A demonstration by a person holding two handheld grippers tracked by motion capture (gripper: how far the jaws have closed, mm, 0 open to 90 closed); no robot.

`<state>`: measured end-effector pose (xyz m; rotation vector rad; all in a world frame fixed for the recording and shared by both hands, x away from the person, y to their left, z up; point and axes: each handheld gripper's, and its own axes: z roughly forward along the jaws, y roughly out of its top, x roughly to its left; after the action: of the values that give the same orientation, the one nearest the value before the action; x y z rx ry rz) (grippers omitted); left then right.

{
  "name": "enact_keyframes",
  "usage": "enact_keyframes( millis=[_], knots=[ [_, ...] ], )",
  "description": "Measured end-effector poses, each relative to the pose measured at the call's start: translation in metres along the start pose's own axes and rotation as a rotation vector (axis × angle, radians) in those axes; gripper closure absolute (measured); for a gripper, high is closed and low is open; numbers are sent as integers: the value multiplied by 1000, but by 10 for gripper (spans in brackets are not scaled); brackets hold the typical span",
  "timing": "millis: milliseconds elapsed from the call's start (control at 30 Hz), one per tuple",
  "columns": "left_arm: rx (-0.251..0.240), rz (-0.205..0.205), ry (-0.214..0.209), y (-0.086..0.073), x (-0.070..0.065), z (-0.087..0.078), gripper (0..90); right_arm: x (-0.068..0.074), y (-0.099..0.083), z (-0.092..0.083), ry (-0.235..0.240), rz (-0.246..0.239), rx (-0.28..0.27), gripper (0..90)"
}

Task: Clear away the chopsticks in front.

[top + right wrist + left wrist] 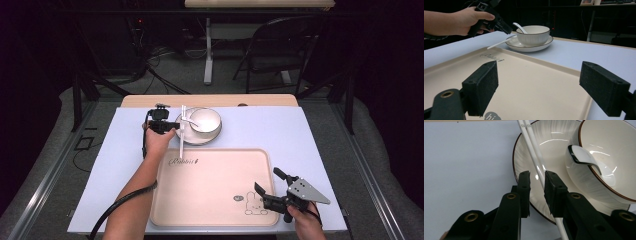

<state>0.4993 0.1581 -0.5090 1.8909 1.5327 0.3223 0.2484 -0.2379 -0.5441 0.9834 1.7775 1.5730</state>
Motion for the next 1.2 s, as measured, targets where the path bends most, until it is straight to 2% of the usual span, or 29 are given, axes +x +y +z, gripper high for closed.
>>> enact_keyframes(
  millis=[267, 333, 533, 600, 633, 767, 900, 1000, 1200],
  knots=[
    [6, -6, -8, 0, -2, 7, 747, 1, 0, -1, 7, -8, -3, 147],
    [9, 3, -9, 1, -4, 8, 748, 1, 0, -1, 7, -9, -3, 147],
    [19, 8, 5, 1, -7, 13, 753, 2, 0, -1, 9, -9, -3, 147],
    [19, 0, 8, 1, -7, 14, 755, 1, 0, -1, 8, -9, -2, 147],
    [25, -17, 6, 1, -7, 14, 761, 1, 0, -1, 8, -10, -3, 147],
    [32, -14, 13, 1, -7, 17, 762, 2, 1, 0, 16, -10, -3, 147],
    [41, -34, 21, 2, -5, 19, 760, 3, 1, 0, 19, -13, -3, 147],
    [58, -80, 21, 5, -3, 21, 759, 3, 1, 0, 16, -16, -6, 147],
    [88, -102, 24, 9, -3, 24, 760, 4, 2, -1, 19, -21, -9, 147]
  ],
)
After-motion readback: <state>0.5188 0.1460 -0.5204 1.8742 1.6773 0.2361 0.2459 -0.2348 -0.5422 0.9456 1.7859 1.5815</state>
